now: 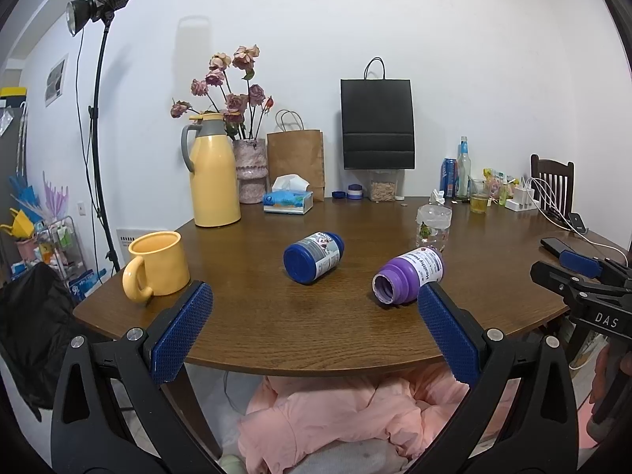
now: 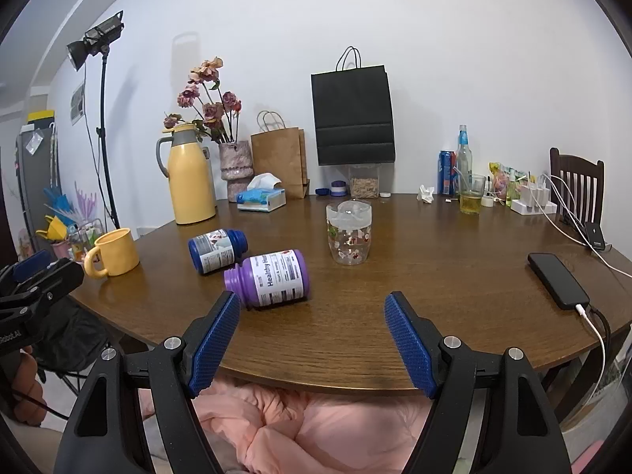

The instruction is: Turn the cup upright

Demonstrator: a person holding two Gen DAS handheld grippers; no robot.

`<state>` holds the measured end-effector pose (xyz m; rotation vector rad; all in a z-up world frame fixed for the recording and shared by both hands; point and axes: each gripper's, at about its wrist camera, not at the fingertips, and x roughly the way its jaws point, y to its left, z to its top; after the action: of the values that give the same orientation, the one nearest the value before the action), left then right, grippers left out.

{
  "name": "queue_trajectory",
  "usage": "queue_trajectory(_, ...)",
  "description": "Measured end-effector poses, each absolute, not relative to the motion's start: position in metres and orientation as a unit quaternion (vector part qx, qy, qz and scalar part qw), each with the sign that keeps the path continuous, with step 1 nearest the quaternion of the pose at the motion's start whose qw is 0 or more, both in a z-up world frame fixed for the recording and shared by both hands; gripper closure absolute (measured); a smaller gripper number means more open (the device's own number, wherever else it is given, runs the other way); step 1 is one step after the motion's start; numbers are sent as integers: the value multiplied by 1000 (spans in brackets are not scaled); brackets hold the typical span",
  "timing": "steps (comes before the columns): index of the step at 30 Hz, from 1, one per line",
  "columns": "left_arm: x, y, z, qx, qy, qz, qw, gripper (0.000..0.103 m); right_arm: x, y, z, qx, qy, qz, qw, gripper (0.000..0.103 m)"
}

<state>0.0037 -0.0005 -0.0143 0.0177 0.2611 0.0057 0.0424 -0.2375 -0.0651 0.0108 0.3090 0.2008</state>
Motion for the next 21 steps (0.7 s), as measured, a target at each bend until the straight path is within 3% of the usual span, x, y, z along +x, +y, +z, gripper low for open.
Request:
queue_trajectory(6, 3, -1, -17, 7, 134, 4, 991, 0, 44, -238, -67, 5, 158, 100, 982, 22)
queue_trajectory(9, 7, 1, -17, 8, 140, 7, 990, 0, 45, -237, -68, 6, 160, 101, 982, 17)
queue_trajectory(13, 22, 1, -12, 54, 128, 43, 989, 0, 55, -236, -72, -2, 174, 108, 979, 17)
queue_trajectory(21, 92, -7, -19, 5, 206, -28, 978, 0, 124, -233, -72, -10, 219, 157, 963, 17)
